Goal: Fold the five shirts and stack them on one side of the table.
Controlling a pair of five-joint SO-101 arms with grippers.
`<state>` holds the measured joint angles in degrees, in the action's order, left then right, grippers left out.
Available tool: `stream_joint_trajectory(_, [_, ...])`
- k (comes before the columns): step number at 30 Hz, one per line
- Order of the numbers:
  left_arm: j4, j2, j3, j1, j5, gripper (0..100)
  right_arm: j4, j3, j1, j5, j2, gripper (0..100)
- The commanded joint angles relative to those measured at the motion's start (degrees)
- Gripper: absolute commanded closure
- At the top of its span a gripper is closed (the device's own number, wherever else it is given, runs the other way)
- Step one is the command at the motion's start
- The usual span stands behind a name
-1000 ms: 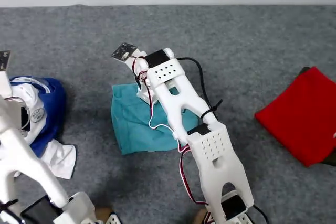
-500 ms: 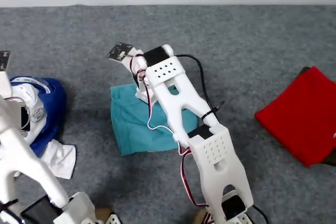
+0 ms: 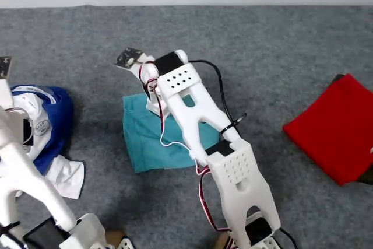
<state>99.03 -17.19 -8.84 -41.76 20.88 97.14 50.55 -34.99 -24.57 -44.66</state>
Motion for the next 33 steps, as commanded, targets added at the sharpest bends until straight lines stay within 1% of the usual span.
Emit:
stream_joint_trajectory(1, [0.5, -2.0, 0.1, 0.1, -0.5, 96, 4.9, 5.6, -0.8, 1.0, 4.8, 84.9])
stream_joint_trajectory(6, [0.5, -2.0, 0.1, 0.3, -0.5, 96, 5.5, 4.3, 0.3, 1.1, 3.3, 84.9])
stream_joint_trajectory(16, [0.5, -2.0, 0.1, 0.3, -0.5, 96, -1.0, 4.3, 3.0, 0.9, -4.5, 85.1])
stream_joint_trajectory(24, [0.5, -2.0, 0.1, 0.2, -0.4, 96, -0.8, 4.7, 2.1, 1.0, -5.2, 85.2])
stream_joint_trajectory(33, [0.5, -2.0, 0.1, 0.2, -0.4, 96, 4.8, 11.3, 1.8, 1.1, -5.3, 85.2])
